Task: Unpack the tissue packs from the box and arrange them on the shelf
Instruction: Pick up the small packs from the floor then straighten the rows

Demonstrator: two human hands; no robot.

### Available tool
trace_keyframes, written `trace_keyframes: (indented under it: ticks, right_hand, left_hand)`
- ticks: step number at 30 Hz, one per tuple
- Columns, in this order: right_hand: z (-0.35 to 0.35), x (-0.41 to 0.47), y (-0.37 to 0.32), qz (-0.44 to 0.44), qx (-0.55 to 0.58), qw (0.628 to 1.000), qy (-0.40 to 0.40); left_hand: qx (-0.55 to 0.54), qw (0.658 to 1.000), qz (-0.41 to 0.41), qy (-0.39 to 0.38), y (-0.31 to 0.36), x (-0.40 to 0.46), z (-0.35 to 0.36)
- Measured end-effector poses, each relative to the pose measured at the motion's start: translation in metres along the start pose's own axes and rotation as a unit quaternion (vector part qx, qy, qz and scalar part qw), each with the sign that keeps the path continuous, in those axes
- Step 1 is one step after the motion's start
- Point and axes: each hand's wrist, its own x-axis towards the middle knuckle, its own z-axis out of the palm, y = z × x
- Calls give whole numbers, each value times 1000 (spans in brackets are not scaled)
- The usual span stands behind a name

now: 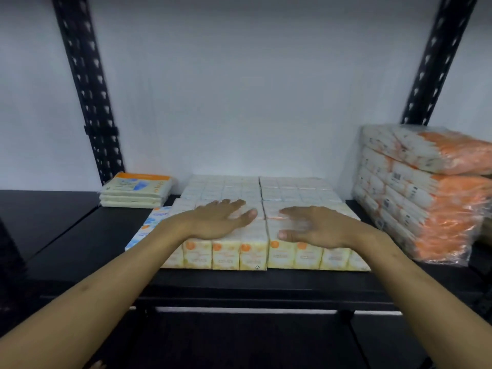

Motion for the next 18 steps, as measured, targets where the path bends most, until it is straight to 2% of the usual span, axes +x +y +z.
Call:
trace_keyframes:
  ticks: [2,5,10,18]
  right_hand:
    - [-9,12,-2,12,35,997,64]
    - [-10,39,4,43,-27,991,124]
    - [1,72,26,92,-67,992,62]
    - [6,89,40,79,-80,992,54]
  left_hand:
    - [-27,998,-13,59,0,9,-6]
    - [30,994,-34,101,-5,35,-11]
    - [56,994,-80,39,-11,73,3]
    - [64,993,-83,52,-8,87,13]
